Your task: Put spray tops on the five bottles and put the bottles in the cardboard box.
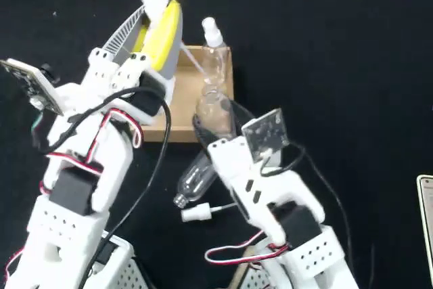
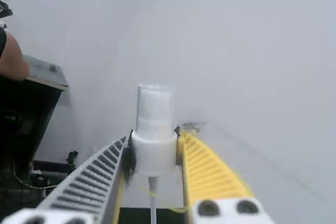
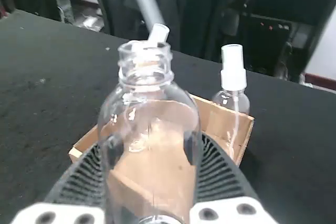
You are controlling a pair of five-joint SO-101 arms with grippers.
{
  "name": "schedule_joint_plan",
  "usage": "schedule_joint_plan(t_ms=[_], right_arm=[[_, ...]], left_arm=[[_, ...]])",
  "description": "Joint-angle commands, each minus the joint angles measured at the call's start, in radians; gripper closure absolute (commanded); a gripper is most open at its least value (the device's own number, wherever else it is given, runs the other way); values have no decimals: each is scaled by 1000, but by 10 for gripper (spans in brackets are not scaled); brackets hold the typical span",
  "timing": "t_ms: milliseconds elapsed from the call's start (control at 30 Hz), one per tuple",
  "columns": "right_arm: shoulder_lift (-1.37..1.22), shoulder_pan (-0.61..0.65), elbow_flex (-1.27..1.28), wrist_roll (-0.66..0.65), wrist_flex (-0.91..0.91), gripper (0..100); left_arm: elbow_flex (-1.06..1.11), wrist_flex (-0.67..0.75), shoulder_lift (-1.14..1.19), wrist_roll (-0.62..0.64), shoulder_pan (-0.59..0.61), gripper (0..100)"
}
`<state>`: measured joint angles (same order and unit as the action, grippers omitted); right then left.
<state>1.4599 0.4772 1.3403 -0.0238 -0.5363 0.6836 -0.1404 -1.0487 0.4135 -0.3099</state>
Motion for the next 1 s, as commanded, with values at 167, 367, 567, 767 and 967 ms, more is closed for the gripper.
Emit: schedule_joint_plan(t_ms=[167, 367, 567, 767, 967], right_arm=[[64, 12, 59, -2, 97, 988], [64, 12, 64, -2, 97, 988], [59, 11, 65, -2, 95, 988], [56, 11, 67, -2, 95, 988], [56, 11, 67, -2, 95, 988]], left_arm=[[-15, 20, -25, -107, -79, 934], [-134, -170, -15, -181, -124, 938], [-159, -189, -25, -187, -122, 937], [-166, -189, -25, -181, -56, 938], [-189, -198, -26, -181, -25, 935]])
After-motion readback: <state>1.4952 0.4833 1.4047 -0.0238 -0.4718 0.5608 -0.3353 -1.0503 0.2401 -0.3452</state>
